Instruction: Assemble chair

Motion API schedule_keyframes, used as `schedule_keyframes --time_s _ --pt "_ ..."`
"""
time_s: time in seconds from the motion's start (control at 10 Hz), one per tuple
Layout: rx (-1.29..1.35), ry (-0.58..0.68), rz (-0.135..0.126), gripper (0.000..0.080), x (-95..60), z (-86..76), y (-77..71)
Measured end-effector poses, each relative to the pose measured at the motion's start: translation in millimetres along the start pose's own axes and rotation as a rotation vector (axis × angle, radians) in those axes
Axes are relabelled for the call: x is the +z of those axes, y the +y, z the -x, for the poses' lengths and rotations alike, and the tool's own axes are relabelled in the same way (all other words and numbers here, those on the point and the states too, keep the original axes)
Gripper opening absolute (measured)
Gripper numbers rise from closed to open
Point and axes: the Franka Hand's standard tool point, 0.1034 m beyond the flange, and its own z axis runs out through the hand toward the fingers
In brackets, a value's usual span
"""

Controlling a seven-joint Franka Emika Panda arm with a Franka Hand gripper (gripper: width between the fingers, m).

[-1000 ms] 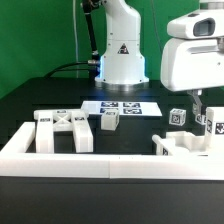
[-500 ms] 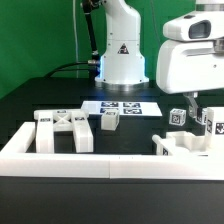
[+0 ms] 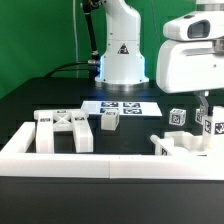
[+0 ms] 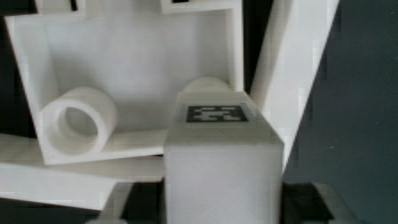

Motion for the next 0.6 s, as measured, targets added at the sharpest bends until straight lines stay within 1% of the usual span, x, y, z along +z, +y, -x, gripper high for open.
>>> schedule_keyframes --time_s 0.3,0.6 --pt "0.236 0.0 -0.001 0.0288 0.1 0.1 -1.4" --pt "0.564 -0.004 -0.003 0.0288 1.3 1.7 -5.1"
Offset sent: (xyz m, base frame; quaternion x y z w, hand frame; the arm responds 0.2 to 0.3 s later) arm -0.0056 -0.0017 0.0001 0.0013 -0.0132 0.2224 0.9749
